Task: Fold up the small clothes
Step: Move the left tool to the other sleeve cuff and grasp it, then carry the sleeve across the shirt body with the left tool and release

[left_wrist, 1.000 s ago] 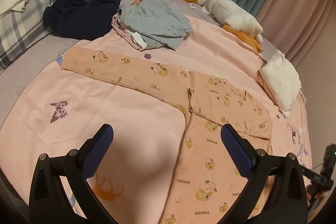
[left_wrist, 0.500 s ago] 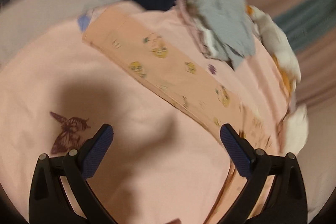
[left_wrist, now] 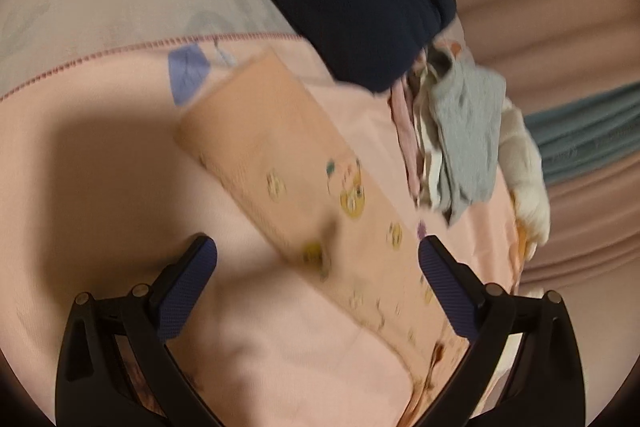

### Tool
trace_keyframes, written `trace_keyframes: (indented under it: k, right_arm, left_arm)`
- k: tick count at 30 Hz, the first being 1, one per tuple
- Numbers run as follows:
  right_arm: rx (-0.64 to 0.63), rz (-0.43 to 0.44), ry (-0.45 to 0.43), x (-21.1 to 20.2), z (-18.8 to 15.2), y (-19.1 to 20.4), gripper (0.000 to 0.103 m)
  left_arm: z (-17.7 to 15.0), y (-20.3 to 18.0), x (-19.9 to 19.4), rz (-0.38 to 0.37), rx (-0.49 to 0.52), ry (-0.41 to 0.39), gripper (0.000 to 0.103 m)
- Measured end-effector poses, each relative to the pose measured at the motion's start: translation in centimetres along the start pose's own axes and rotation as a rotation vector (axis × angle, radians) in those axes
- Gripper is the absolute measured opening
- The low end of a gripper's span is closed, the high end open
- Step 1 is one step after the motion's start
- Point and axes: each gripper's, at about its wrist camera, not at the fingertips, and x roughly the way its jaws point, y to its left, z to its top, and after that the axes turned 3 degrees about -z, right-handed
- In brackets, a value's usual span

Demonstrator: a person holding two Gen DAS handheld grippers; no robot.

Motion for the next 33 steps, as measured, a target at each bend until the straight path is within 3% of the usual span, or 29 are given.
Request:
trace_keyframes:
  k: [4, 8, 11, 13, 15, 17, 20, 25, 28, 33]
  right_arm:
    - [-0.020, -0.029, 0.008, 0.3, 0.1, 0.3, 0.072]
    - [-0.006, -0.060, -0.010, 0.5, 0.4, -0.1, 0.072]
    - [0.032, -0.072, -0.030, 0.7, 0.6, -0.6, 0.072]
    - [0.042, -0.071, -0.025, 0.9, 0.5, -0.9, 0.072]
    - [0.046, -0.069, -0.019, 1.2, 0.4, -1.0, 0.072]
    - [0.048, -0.075, -0.014, 1.5, 0.4, -1.1, 0.072]
    - [0.032, -0.106, -0.005, 2.1, 0.5, -1.2, 0.072]
    - [0.028, -0.122, -0.006, 2.5, 0.5, -1.7, 0.069]
    - [0.055, -0.098, -0.002, 2.4, 0.3, -2.3, 0.069]
    - [0.046, -0.113, -0.014, 1.9, 0.4, -2.9, 0.067]
  left_arm:
    - [2.2, 1.6, 0.2, -0.041, -0.069, -0.010, 0.095]
    - [3.4, 2.7, -0.6, -0.037, -0.097, -0.054, 0.073]
    - [3.8, 3.2, -0.4, -0.059, -0.093, -0.057, 0.068]
    - [3.9, 3.0, -0.4, -0.027, -0.058, -0.074, 0.057]
    - [4.1, 2.8, 0.1, 0.029, -0.035, -0.088, 0.030]
    - [3.9, 2.4, 0.5, 0.113, -0.012, -0.092, 0.009]
    - [3.4, 0.9, 0.3, 0.162, 0.064, -0.135, 0.009]
    - [2.1, -2.9, 0.7, 0.328, 0.288, -0.171, 0.007]
    - [1.7, -3.7, 0.6, 0.325, 0.308, -0.172, 0.007]
    - [-0.5, -8.2, 0.2, 0.376, 0.468, -0.178, 0.007]
